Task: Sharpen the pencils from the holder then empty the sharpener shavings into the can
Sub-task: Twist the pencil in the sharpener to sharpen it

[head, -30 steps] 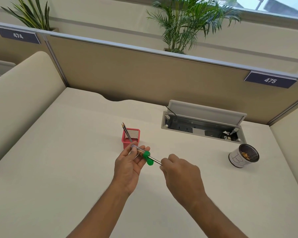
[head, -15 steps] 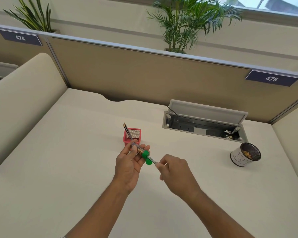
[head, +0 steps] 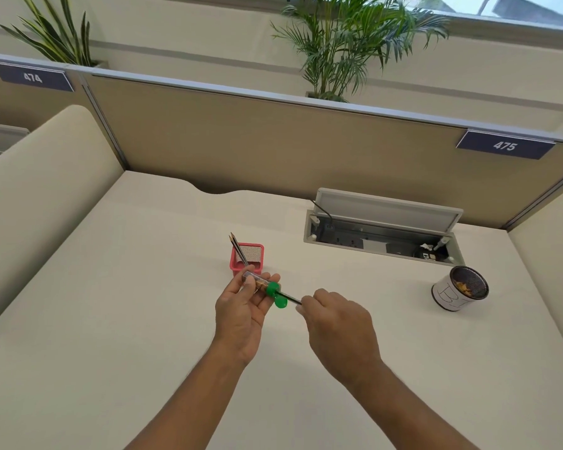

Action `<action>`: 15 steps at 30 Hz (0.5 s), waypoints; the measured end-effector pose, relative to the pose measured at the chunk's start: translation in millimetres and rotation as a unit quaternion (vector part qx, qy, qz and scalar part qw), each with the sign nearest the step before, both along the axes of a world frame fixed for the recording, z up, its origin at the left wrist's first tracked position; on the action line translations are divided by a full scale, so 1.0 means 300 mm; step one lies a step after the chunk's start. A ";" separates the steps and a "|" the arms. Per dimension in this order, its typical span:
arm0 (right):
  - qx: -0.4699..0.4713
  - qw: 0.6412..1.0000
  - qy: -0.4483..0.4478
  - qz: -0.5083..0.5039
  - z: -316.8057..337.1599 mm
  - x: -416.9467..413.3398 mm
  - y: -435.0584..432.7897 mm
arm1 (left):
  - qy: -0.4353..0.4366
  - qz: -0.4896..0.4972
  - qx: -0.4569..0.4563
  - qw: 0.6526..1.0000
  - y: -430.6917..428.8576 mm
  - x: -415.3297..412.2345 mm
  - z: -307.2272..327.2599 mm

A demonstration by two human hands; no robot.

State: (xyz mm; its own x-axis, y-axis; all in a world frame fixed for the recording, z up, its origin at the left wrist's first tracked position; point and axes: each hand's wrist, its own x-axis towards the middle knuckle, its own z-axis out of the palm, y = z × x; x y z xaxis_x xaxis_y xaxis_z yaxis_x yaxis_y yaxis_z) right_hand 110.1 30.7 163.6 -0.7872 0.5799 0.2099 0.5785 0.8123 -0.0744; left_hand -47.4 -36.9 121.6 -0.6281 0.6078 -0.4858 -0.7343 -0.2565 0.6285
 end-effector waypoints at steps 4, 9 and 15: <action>-0.389 0.910 0.080 -0.116 0.039 -0.022 0.037 | 0.016 -0.021 -0.003 1.000 -0.010 -0.011 0.004; -0.358 0.923 0.088 -0.114 0.058 -0.030 0.031 | 0.019 -0.018 -0.003 1.000 -0.011 -0.017 0.017; -0.129 0.990 0.046 -0.037 0.011 -0.010 0.022 | 0.009 0.000 -0.006 1.000 -0.015 -0.011 0.017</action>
